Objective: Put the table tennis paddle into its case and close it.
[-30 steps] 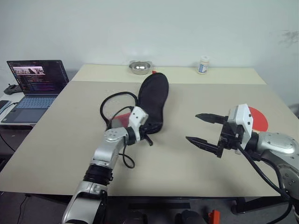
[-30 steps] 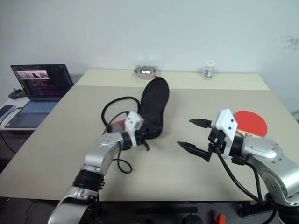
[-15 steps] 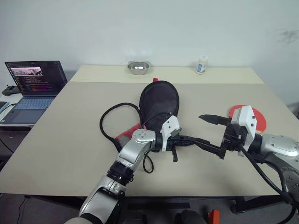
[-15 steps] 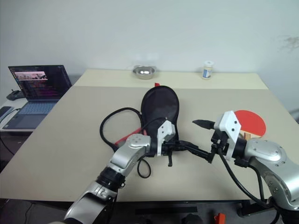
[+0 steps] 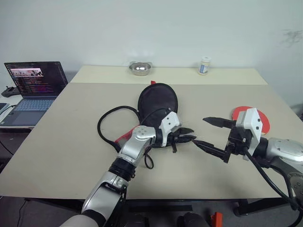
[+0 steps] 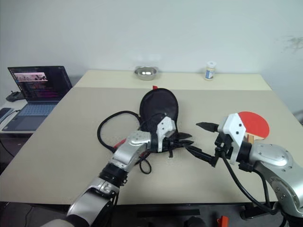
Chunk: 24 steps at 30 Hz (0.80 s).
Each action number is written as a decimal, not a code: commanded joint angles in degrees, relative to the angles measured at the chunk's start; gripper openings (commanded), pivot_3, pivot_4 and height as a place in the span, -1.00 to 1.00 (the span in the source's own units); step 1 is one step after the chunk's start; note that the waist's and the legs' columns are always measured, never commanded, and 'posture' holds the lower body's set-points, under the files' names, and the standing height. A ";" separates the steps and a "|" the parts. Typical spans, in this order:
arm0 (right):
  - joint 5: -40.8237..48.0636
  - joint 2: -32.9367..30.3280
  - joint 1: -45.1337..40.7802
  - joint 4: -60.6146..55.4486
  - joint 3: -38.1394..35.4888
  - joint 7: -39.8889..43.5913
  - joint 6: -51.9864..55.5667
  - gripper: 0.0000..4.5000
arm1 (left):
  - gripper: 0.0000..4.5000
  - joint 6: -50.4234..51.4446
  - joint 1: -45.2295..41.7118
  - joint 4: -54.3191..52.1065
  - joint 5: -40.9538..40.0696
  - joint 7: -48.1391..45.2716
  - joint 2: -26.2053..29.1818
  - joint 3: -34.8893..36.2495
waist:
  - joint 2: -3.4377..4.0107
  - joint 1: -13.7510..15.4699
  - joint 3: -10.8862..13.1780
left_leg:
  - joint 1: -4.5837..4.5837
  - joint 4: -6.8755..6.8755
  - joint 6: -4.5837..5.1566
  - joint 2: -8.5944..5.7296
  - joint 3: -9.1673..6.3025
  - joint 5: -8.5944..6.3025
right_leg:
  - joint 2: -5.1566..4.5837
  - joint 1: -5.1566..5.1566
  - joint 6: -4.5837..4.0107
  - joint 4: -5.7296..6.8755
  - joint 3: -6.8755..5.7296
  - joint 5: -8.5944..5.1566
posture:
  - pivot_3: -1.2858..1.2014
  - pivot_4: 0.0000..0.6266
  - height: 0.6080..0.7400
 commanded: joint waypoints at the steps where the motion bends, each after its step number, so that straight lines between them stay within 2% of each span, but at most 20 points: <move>1: 0.63 -0.36 -0.34 -0.68 -0.88 0.26 -0.71 1.00 | 0.22 1.79 1.57 -7.39 -1.63 1.62 0.78 1.97 | 0.00 0.04 0.00 | 0.00 0.00 0.00 0.00 0.00 0.00 | 0.00 0.00 0.00 0.00 0.00 0.00 | 0.03 -0.52 1.00; 5: 0.60 0.23 -1.50 0.46 0.01 0.02 -0.45 1.00 | 0.85 6.68 3.07 -12.82 -5.55 1.05 3.96 5.62 | 0.00 0.05 0.00 | 0.00 0.03 0.00 -0.01 0.01 0.00 | -0.02 0.01 0.00 0.01 0.00 0.01 | 0.03 -0.52 1.00; 10: 1.90 2.61 -4.71 2.99 1.40 -2.07 1.59 1.00 | 0.85 11.85 4.32 -16.48 -9.36 -1.37 12.00 10.49 | 0.03 -0.48 0.02 | 0.14 -0.02 0.00 0.08 0.01 0.00 | 0.07 0.01 -0.02 0.11 0.03 -0.01 | 0.03 -0.52 1.00; 17: -3.61 9.12 -13.53 16.15 7.24 -8.38 4.51 1.00 | 0.85 13.47 4.83 -14.33 -10.84 -7.74 25.23 15.20 | -0.03 -0.33 0.06 | 0.15 -0.01 -0.01 0.05 0.08 0.01 | 0.03 0.01 -0.08 0.12 0.03 -0.02 | 0.03 -0.52 1.00; 20: -5.77 11.91 -18.68 22.75 10.20 -11.37 9.35 1.00 | 0.85 14.77 5.88 -14.97 -12.49 -10.20 28.13 16.39 | -0.01 -0.31 0.08 | 0.13 -0.03 -0.01 0.05 0.10 0.01 | 0.00 -0.01 -0.20 0.12 0.02 0.03 | 0.03 -0.52 1.00; 24: -9.24 16.25 -24.83 31.01 14.08 -11.70 9.61 1.00 | 0.85 18.30 7.08 -18.55 -16.08 -12.07 29.95 18.04 | -0.01 -0.07 0.10 | 0.04 -0.04 -0.01 0.05 0.09 0.00 | -0.02 -0.08 -0.39 0.11 -0.01 0.09 | 0.03 -0.52 1.00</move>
